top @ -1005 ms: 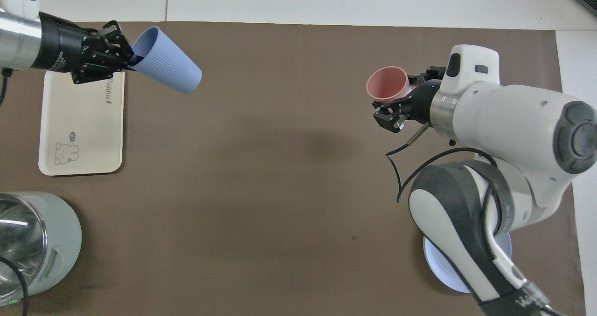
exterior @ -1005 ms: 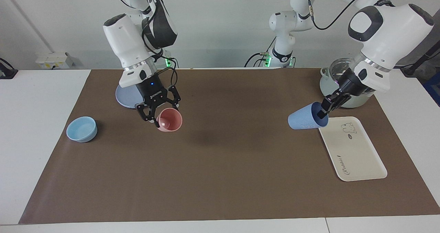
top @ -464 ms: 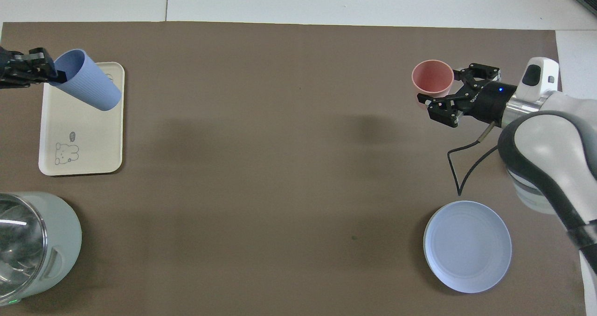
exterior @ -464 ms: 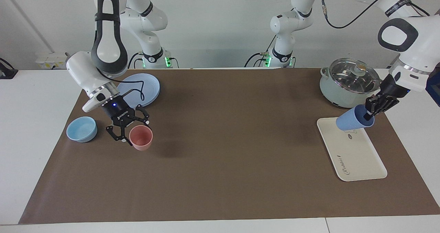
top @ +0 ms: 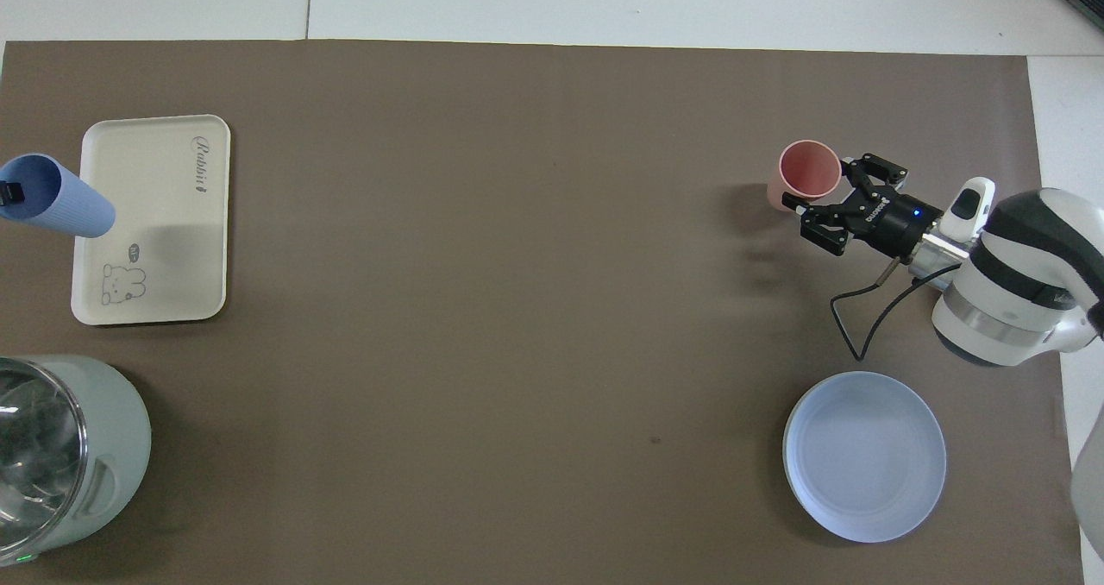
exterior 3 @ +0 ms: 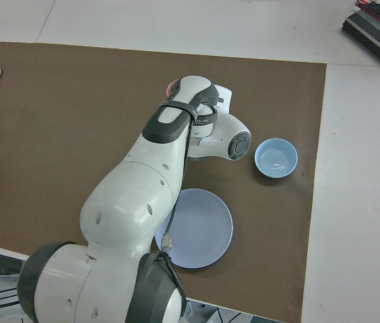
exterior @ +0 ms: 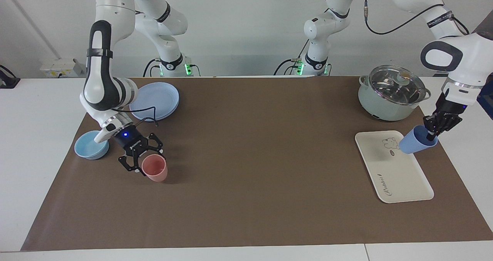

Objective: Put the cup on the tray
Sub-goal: 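Lower the blue cup onto the tray while the right gripper lowers the pink cup, then open both grippers and release the blue and pink cups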

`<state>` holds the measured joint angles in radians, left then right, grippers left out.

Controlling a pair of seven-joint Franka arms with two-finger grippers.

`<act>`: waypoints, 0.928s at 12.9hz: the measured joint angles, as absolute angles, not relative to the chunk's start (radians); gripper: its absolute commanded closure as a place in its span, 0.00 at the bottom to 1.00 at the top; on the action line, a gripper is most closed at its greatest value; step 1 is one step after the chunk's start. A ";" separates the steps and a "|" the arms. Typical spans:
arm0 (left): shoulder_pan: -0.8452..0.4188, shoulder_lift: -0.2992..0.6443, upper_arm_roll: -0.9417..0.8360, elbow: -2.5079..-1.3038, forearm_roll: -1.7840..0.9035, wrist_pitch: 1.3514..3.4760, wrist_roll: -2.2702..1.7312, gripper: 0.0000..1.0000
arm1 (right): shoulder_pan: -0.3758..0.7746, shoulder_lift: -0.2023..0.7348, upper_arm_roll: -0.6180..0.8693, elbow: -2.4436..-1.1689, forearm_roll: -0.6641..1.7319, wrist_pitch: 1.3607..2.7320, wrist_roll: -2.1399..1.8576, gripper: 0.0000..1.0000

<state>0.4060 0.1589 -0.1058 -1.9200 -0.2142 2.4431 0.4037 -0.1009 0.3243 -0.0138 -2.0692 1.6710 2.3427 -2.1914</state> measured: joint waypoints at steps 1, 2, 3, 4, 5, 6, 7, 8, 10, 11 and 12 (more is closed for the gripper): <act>0.405 0.167 -0.110 -1.946 -0.214 2.487 0.395 1.00 | -0.122 0.341 -0.014 -2.069 1.671 2.315 -2.223 1.00; 0.403 0.179 -0.113 -1.962 -0.214 2.520 0.376 1.00 | -0.136 0.353 -0.014 -2.069 1.672 2.299 -2.243 1.00; 0.400 0.194 -0.114 -1.966 -0.214 2.543 0.359 1.00 | -0.142 0.356 -0.014 -2.069 1.673 2.289 -2.249 0.91; 0.398 0.210 -0.116 -1.966 -0.214 2.571 0.345 1.00 | -0.141 0.356 -0.013 -2.069 1.673 2.289 -2.250 0.29; 0.398 0.227 -0.119 -1.966 -0.215 2.596 0.331 1.00 | -0.141 0.356 -0.012 -2.069 1.673 2.289 -2.250 0.00; 0.397 0.243 -0.122 -1.967 -0.219 2.615 0.310 1.00 | -0.141 0.356 -0.012 -2.070 1.674 2.289 -2.250 0.00; 0.396 0.256 -0.124 -1.966 -0.226 2.629 0.293 1.00 | -0.142 0.356 -0.012 -2.072 1.674 2.289 -2.250 0.00; 0.393 0.262 -0.126 -1.964 -0.238 2.635 0.284 1.00 | -0.144 0.356 -0.012 -2.073 1.674 2.288 -2.250 0.00; 0.384 0.264 -0.126 -1.960 -0.252 2.635 0.275 0.71 | -0.147 0.353 -0.012 -2.072 1.675 2.284 -2.250 0.00; 0.382 0.264 -0.126 -1.957 -0.255 2.635 0.274 0.46 | -0.147 0.344 -0.012 -2.071 1.675 2.284 -2.250 0.00; 0.382 0.264 -0.126 -1.955 -0.255 2.636 0.274 0.14 | -0.147 0.330 -0.012 -2.072 1.676 2.284 -2.244 0.00</act>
